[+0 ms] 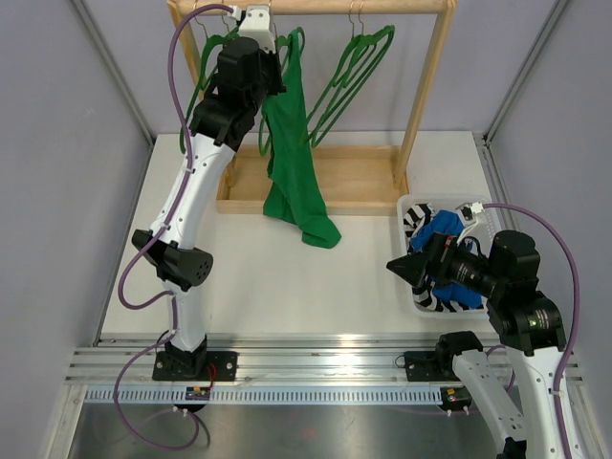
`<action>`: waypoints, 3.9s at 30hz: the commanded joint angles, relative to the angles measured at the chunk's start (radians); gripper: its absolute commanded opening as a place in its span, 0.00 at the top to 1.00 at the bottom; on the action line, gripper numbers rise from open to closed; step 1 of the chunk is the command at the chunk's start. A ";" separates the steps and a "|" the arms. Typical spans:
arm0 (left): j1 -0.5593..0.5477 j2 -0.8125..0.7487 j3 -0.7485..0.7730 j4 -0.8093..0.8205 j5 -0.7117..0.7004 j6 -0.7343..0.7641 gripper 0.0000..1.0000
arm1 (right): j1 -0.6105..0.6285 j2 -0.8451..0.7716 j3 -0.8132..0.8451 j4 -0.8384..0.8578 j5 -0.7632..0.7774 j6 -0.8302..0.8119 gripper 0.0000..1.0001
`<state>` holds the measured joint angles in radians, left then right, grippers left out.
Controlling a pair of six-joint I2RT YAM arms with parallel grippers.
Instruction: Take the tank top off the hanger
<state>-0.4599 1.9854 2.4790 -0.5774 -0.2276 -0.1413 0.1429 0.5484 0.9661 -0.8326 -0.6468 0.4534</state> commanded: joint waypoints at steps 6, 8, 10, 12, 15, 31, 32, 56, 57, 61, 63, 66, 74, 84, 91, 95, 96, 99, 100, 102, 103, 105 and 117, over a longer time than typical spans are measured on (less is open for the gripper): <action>-0.005 -0.071 0.049 0.083 -0.019 0.006 1.00 | -0.002 0.004 -0.003 0.050 -0.011 0.008 0.01; -0.005 -0.089 0.052 0.086 -0.026 0.016 1.00 | -0.002 0.004 -0.003 0.050 -0.013 0.011 0.01; -0.005 -0.102 0.054 0.088 -0.026 0.022 1.00 | -0.003 0.001 -0.001 0.049 -0.011 0.011 0.01; -0.005 -0.123 0.052 0.080 -0.024 0.022 1.00 | -0.003 0.001 0.000 0.050 -0.011 0.011 0.01; -0.005 -0.157 0.037 0.077 -0.018 0.019 1.00 | -0.003 0.002 0.002 0.049 -0.008 0.011 0.01; -0.005 -0.416 -0.187 -0.090 0.024 -0.098 1.00 | -0.002 0.027 0.074 0.033 0.021 -0.035 0.01; -0.006 -0.456 -0.209 -0.126 0.034 -0.113 1.00 | -0.002 0.030 0.077 0.039 0.019 -0.038 0.01; -0.103 -1.599 -1.816 0.156 0.509 -0.534 1.00 | 0.495 0.387 -0.152 0.717 0.316 0.199 0.06; -0.103 -1.623 -1.841 0.162 0.501 -0.556 1.00 | 0.535 0.418 -0.144 0.724 0.440 0.191 0.06; -0.103 -1.688 -1.895 0.150 0.475 -0.581 1.00 | 0.710 0.596 -0.057 0.699 0.691 0.172 0.08; -0.103 -1.692 -1.892 0.139 0.465 -0.574 1.00 | 0.757 0.689 -0.006 0.698 0.742 0.176 0.10; -0.103 -1.676 -1.887 0.129 0.487 -0.564 1.00 | 0.777 0.765 0.019 0.751 0.751 0.168 0.15; -0.103 -1.668 -1.879 0.117 0.505 -0.549 1.00 | 0.779 0.870 0.053 0.770 0.742 0.128 0.47; -0.103 -1.596 -1.829 0.024 0.487 -0.437 1.00 | 0.752 0.878 0.054 0.698 0.861 0.070 1.00; -0.105 -1.570 -1.815 -0.021 0.591 -0.419 1.00 | 0.519 0.958 0.082 0.541 0.914 0.065 1.00; -0.105 -1.605 -1.798 -0.026 0.576 -0.412 1.00 | 0.434 1.039 0.092 0.486 0.804 0.048 1.00; -0.105 -1.619 -1.793 -0.022 0.571 -0.412 1.00 | 0.434 1.045 0.086 0.486 0.784 0.047 1.00; -0.105 -1.660 -1.780 -0.001 0.548 -0.415 1.00 | 0.434 1.045 0.037 0.521 0.684 0.056 1.00; -0.105 -1.680 -1.775 0.008 0.544 -0.419 1.00 | 0.432 1.045 0.020 0.520 0.682 0.059 1.00; -0.105 -1.700 -1.764 0.062 0.545 -0.425 1.00 | 0.420 1.044 0.002 0.533 0.652 0.065 1.00; -0.105 -1.715 -1.764 0.088 0.544 -0.426 1.00 | 0.411 1.042 -0.015 0.544 0.601 0.068 1.00; -0.105 -1.746 -1.772 0.195 0.534 -0.437 1.00 | 0.409 1.009 -0.044 0.613 0.475 0.074 1.00; -0.105 -1.593 -1.850 1.061 0.450 -0.301 1.00 | 0.663 0.650 -0.104 0.656 0.024 0.045 1.00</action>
<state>-0.5610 0.3183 0.5999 0.0494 0.2619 -0.5110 0.6754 1.2503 0.7979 -0.1085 -0.6018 0.5610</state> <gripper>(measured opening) 0.039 0.031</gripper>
